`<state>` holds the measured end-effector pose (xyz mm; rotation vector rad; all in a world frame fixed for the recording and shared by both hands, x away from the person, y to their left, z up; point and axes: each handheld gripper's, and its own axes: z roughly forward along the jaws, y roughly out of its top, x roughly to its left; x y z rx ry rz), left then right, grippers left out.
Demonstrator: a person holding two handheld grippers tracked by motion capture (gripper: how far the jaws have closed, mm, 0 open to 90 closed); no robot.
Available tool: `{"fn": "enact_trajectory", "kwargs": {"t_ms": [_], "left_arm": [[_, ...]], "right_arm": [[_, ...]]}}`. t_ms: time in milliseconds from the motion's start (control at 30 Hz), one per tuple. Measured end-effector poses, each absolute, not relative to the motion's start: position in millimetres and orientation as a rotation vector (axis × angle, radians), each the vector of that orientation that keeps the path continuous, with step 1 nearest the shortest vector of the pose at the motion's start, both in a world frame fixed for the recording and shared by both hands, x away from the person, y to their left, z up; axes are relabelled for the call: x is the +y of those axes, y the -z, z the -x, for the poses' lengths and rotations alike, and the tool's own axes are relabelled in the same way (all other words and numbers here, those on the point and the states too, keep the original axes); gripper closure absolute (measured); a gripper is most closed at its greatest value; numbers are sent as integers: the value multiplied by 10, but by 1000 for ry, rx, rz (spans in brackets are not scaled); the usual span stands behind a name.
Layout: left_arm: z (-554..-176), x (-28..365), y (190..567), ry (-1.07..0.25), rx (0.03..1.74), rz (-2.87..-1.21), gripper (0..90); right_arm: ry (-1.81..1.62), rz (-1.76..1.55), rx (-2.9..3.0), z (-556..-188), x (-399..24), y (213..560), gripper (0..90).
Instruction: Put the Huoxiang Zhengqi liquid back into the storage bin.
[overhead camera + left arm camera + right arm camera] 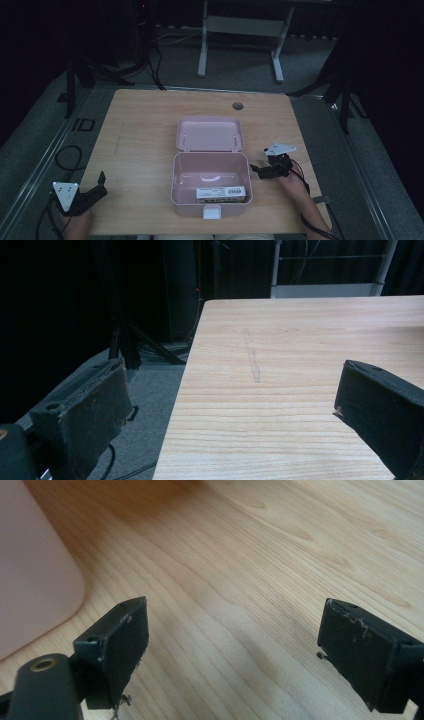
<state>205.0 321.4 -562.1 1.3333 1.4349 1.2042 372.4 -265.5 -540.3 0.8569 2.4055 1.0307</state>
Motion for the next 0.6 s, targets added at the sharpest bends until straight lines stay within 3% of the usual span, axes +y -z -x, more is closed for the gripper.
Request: {"fn": "enact_trajectory", "kwargs": {"t_ms": [600], "left_arm": [[-2045,3216,5619,-1204,1434,-1332,16]], "right_arm": [[-1193,-1036,2180,-3520,-3047,5462,123]]}}
